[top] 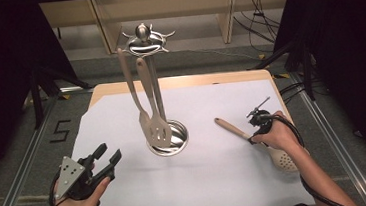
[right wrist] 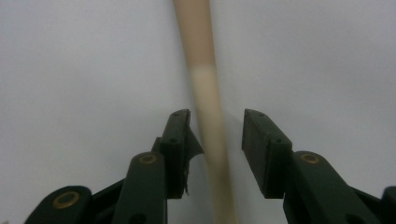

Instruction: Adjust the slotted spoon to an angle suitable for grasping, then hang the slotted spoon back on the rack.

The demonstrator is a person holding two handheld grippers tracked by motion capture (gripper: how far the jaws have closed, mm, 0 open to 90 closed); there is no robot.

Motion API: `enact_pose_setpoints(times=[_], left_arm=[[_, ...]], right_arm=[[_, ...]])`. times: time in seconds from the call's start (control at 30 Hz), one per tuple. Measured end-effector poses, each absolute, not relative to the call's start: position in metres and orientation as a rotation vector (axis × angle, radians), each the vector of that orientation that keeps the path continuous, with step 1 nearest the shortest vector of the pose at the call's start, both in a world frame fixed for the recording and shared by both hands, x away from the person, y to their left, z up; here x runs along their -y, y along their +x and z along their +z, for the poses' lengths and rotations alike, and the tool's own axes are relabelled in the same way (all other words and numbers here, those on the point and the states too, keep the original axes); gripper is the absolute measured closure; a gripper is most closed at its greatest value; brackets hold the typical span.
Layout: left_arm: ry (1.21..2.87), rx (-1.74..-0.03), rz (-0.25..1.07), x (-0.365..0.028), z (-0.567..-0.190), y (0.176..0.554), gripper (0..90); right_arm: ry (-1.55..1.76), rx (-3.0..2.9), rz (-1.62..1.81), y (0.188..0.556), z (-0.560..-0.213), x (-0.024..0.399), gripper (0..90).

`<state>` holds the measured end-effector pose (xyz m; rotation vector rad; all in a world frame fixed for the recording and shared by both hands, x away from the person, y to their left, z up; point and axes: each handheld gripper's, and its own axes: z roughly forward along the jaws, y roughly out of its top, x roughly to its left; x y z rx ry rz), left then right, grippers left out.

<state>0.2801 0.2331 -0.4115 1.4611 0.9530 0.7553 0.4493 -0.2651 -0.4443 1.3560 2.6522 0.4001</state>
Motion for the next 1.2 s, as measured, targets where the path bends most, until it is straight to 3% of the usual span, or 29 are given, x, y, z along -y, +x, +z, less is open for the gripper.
enact_pose_setpoints(times=[0.97,1.2], left_arm=[[1.461,-0.959,0.749,-0.235,-0.412,0.277,46.0],[1.463,-0.958,0.749,-0.235,-0.412,0.277,45.9]], right_arm=[[1.332,-2.715,0.296,0.46,-0.452,0.252,65.4],[1.326,-2.724,0.275,0.462,-0.452,0.25,70.6]])
